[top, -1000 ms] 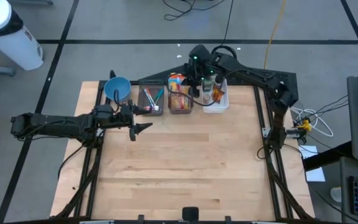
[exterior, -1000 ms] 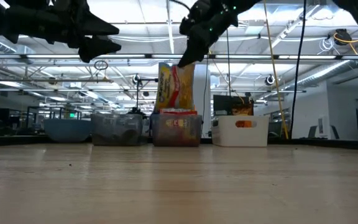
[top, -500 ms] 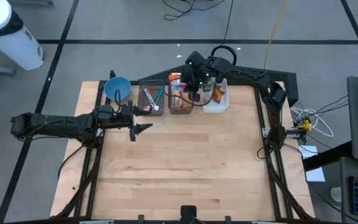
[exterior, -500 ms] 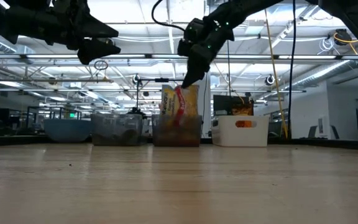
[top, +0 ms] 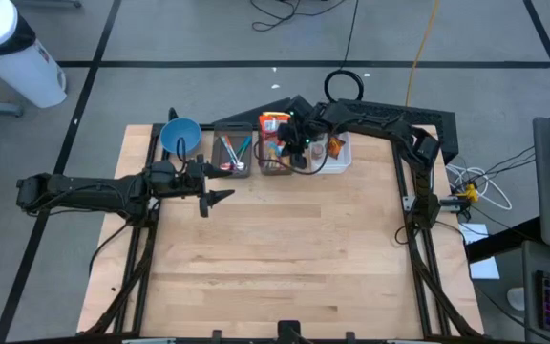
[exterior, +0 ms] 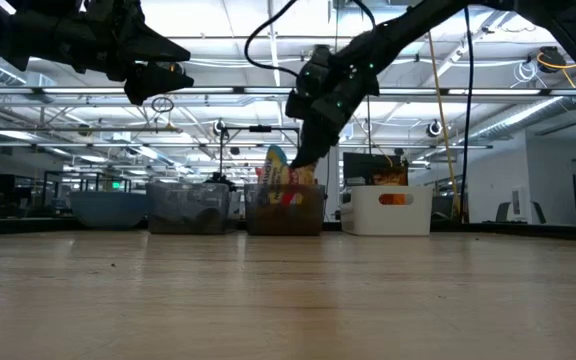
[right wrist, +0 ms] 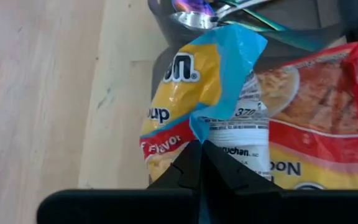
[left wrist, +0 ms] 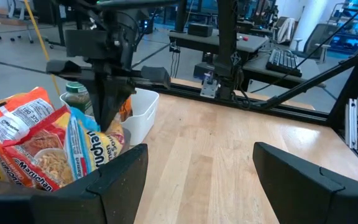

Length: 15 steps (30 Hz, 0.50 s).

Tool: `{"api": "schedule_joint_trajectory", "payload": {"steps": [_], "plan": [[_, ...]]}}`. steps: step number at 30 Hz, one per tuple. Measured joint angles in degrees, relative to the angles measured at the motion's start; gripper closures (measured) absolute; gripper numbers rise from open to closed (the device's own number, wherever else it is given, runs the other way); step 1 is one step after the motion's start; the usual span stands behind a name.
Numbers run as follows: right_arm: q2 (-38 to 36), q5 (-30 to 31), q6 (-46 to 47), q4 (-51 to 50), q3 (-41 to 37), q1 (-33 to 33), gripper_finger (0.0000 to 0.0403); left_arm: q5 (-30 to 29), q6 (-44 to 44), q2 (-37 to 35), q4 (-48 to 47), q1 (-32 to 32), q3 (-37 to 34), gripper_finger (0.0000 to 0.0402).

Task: Pick & Place Food Item
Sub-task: Put the blue noodle pack into the right black bin

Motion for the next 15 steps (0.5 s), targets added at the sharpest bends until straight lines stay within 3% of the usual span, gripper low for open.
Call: {"api": "schedule_joint_trajectory", "payload": {"steps": [10, 15], "plan": [[-0.43, 0.17, 0.07, 4.70, -0.12, 0.06, 0.0401, -0.04, 0.15, 0.00, 0.07, 0.04, 0.00, 0.0101], [-0.43, 0.11, 0.93, 5.94, -0.12, 0.06, 0.0371, -0.04, 0.11, 0.00, 0.07, 0.04, 0.00, 0.0101]]}}
